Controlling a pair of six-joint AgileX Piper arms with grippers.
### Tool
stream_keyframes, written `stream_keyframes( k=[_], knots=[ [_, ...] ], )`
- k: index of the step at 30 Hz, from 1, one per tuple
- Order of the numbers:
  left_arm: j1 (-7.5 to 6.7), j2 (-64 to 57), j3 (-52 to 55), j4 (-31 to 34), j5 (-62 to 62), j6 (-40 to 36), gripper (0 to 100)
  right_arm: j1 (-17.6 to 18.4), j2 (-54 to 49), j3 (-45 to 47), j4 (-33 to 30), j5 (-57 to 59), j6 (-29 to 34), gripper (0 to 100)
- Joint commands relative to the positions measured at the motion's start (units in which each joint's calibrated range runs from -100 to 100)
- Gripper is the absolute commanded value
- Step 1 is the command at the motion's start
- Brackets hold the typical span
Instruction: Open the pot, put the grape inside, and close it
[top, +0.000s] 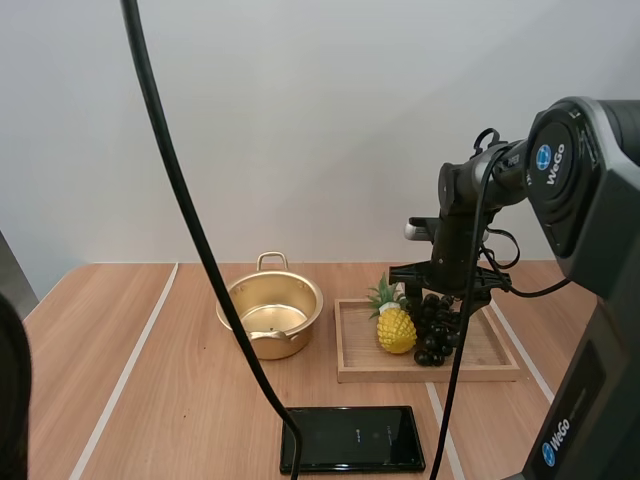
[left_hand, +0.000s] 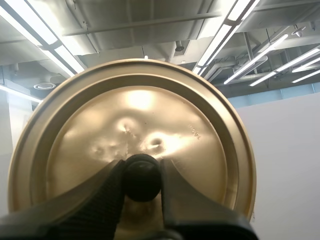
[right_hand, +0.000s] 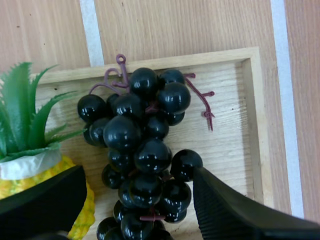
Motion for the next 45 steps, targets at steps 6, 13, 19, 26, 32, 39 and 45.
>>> stream_keyframes(
  k=[6,13,19,26,32,39,45],
  knots=[
    [0.08,0.0,-0.3,-0.9,-0.2,-0.2,0,-0.2,3.9,0.2,0.0,0.2,-1.6,100],
    [0.08,0.0,-0.3,-0.9,-0.2,0.1,0,-0.2,4.0,0.2,0.3,-0.3,-3.0,100],
    [0.08,0.0,-0.3,-0.9,-0.2,0.1,0,-0.2,4.0,0.2,0.0,1.5,0.4,0],
    [0.08,0.0,-0.3,-0.9,-0.2,0.1,0,-0.2,3.3,0.2,-2.2,1.1,0.8,0],
    [0.08,0.0,-0.3,-0.9,-0.2,0.1,0,-0.2,-3.7,0.2,-2.8,0.6,0.8,0],
    [0.08,0.0,-0.3,-0.9,-0.2,0.1,0,-0.2,-14.6,0.2,-5.3,-3.1,0.8,0],
    [0.08,0.0,-0.3,-0.9,-0.2,0.1,0,-0.2,-22.9,0.2,-11.9,-8.9,0.7,0]
  ],
)
